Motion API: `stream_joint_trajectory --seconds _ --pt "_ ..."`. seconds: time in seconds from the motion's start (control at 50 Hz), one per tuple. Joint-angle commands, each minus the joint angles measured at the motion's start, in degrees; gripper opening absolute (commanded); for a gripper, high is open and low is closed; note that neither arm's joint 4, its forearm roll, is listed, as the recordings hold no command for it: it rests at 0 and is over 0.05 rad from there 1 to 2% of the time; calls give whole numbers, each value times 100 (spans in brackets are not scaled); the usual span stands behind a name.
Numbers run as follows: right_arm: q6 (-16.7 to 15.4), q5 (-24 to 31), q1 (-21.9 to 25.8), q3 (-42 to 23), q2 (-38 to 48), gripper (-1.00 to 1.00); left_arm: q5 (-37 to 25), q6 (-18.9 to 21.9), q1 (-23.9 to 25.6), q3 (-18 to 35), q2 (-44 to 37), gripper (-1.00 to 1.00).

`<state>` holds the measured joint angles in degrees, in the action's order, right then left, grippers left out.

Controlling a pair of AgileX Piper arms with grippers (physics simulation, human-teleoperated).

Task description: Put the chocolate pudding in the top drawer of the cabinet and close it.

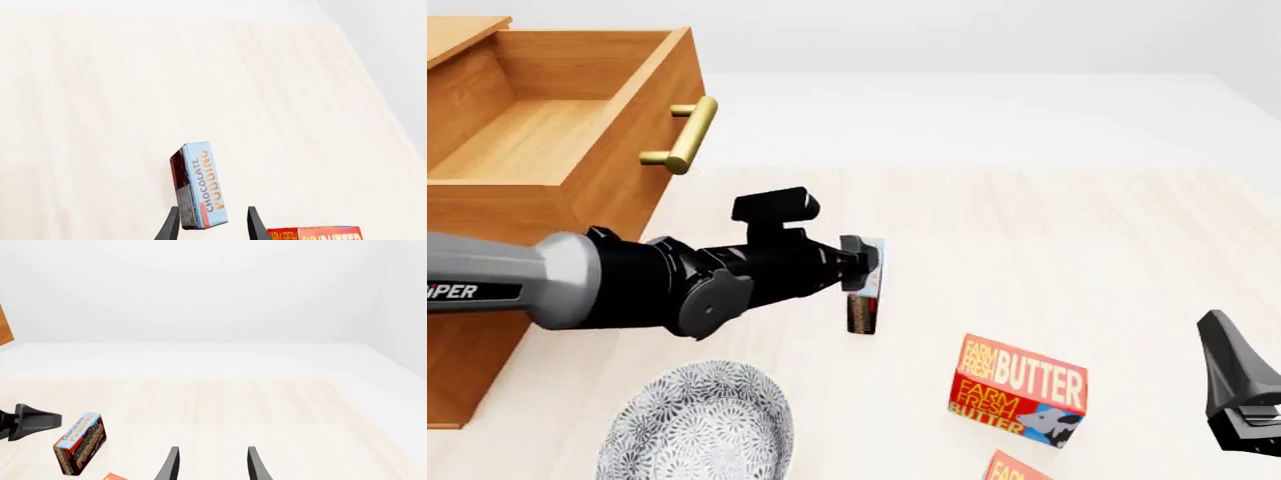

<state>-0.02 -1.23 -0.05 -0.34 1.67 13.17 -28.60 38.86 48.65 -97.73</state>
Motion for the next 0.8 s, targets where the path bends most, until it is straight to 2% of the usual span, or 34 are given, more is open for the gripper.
stream_joint_trajectory --seconds 0.02,0.8 --pt "-1 0 0 0 -1 100 155 -169 54 21 -195 100" --pt "-1 1 1 0 -2 100 642 -540 26 -158 -646 100"
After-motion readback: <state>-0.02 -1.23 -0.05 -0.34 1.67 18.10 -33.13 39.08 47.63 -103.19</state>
